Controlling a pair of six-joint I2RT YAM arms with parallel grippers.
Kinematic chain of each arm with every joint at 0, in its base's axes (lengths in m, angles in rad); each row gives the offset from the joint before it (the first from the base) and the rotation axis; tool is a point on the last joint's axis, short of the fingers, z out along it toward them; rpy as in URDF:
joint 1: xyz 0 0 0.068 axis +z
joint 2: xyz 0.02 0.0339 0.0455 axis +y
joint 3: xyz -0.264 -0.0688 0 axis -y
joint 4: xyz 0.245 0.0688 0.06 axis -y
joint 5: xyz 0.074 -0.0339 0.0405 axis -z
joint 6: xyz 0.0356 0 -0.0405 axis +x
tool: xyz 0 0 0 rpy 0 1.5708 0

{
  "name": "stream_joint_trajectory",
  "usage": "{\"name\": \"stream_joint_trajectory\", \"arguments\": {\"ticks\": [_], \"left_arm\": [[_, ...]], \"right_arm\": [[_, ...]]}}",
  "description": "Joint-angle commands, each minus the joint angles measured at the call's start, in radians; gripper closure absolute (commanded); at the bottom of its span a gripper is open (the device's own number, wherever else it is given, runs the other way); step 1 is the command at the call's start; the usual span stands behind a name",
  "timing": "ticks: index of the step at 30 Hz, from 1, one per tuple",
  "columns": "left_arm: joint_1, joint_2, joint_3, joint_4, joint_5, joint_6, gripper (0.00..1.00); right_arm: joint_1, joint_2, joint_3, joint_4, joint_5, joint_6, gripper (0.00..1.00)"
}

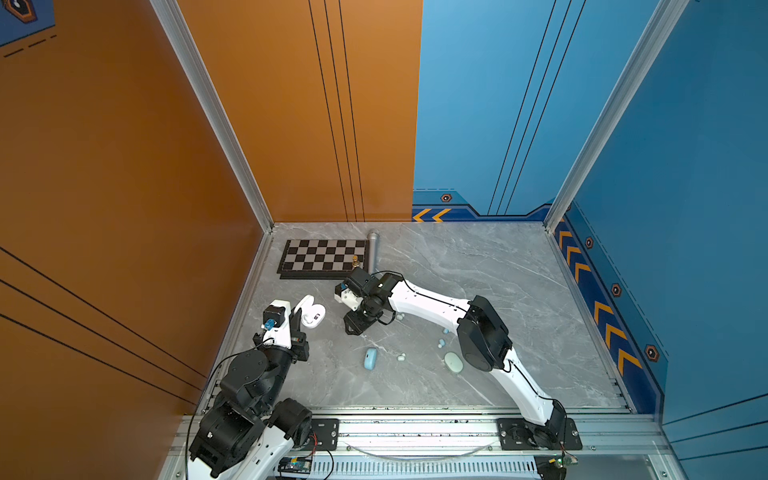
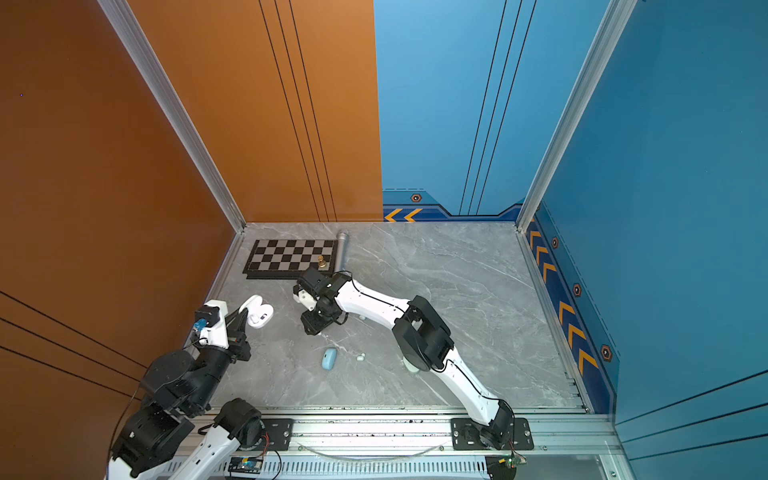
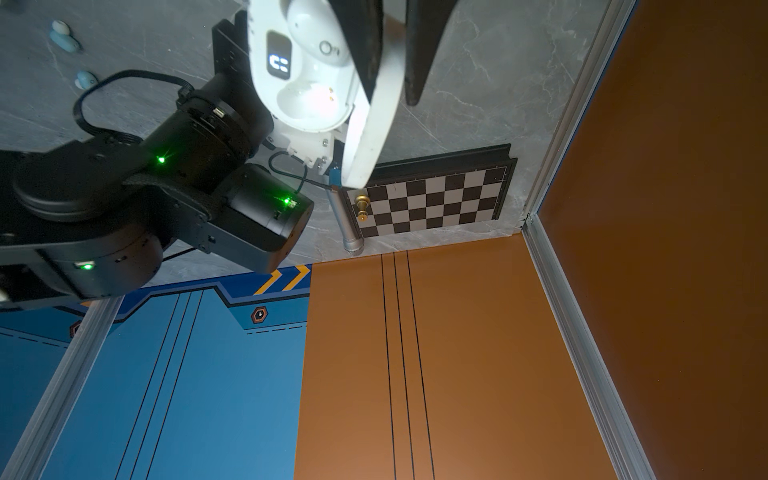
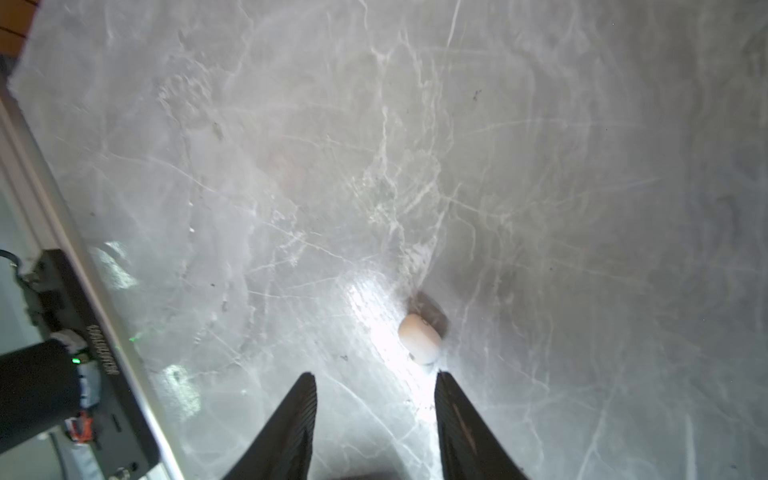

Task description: Insert the wireless bluetooth earbuds into the charging case

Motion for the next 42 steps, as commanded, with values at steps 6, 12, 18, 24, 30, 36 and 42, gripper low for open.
{"name": "stream_joint_trajectory", "arguments": {"ticks": [6, 12, 18, 24, 30, 36, 42], "left_arm": [[0.007, 0.029, -0.007, -0.001, 0.015, -0.022, 1.0], [0.007, 0.048, 0.006, -0.002, 0.024, -0.023, 1.0], [0.007, 0.066, 0.018, 0.001, 0.025, -0.021, 1.0], [0.007, 0.072, 0.016, 0.014, 0.023, -0.013, 1.0], [0.007, 0.083, 0.016, 0.026, 0.025, -0.011, 1.0], [0.007, 0.09, 0.018, 0.036, 0.035, -0.011, 1.0], [0.008, 0.111, 0.012, 0.072, 0.066, -0.001, 1.0]], "right_arm": [[0.028, 0.064, 0.09, -0.088, 0.13, -0.215, 0.46], [0.045, 0.125, 0.14, -0.1, 0.184, -0.253, 0.48], [0.046, 0.153, 0.161, -0.104, 0.204, -0.264, 0.54], [0.048, 0.148, 0.155, -0.121, 0.201, -0.265, 0.67], [0.049, 0.138, 0.151, -0.123, 0.191, -0.242, 0.8], [0.035, 0.109, 0.156, -0.12, 0.152, -0.16, 0.9], [-0.034, 0.021, 0.139, -0.114, 0.109, 0.037, 0.9]]}}
